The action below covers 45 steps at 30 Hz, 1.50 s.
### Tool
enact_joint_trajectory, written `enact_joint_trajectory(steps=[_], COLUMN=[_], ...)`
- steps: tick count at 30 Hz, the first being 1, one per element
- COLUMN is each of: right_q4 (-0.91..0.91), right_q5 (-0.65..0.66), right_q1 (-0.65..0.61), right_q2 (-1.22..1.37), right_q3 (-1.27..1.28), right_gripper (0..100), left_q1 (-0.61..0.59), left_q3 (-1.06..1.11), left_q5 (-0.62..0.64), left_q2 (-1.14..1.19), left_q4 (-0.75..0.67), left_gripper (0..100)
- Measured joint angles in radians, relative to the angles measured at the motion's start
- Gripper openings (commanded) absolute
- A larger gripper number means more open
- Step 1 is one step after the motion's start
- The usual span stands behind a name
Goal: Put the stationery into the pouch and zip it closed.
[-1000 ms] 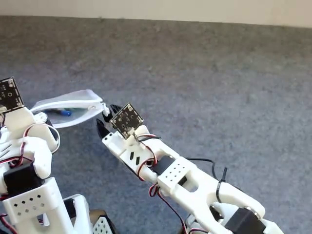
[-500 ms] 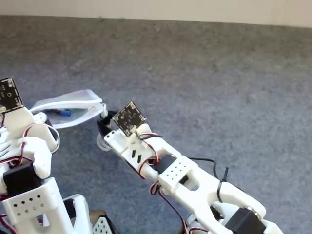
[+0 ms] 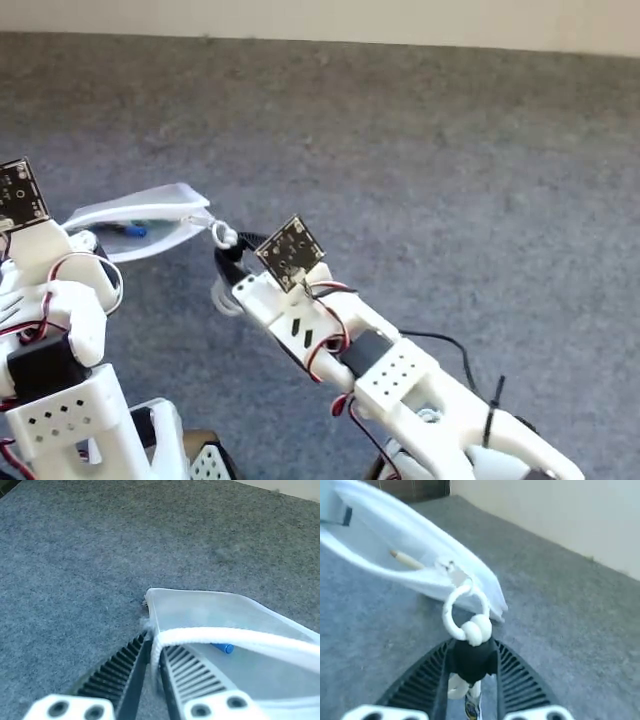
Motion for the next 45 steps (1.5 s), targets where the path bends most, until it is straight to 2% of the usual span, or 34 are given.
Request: enact_joint_trajectory(steps=[3, 10, 17, 25, 29, 37, 45], right_q4=[0.106, 0.293, 0.396, 0.493, 0.525, 0.526, 0.528], right_q5=[0.003, 0.077, 0.077, 0.077, 0.077, 0.086, 0.086], right_q1=[0.000, -0.003, -0.060, -0.064, -0.068, -0.077, -0.147], right_q2=[-0.063, -0.158, -0.253, -0.505, -0.677, -1.011, -1.080], right_q3=[0.000, 0.000, 0.006, 0.120, 0.233, 0.428, 0.473], right_gripper=[0.5, 0.5, 0.5, 0.5, 0.5, 0.5, 0.5], left_q1=[0.000, 0.000, 0.038, 0.124, 0.218, 0.414, 0.623], left_q3=[0.000, 0.000, 0.000, -0.020, -0.025, -0.025, -0.025], left_q5=[0.000, 0.000, 0.000, 0.000, -0.041, -0.140, -0.204], left_q2=[0.000, 0.000, 0.000, 0.000, 0.000, 0.002, 0.002], left_q4=[0.000, 0.000, 0.000, 0.000, -0.008, -0.109, -0.147], left_gripper=[2, 16, 17, 17, 16, 16, 17])
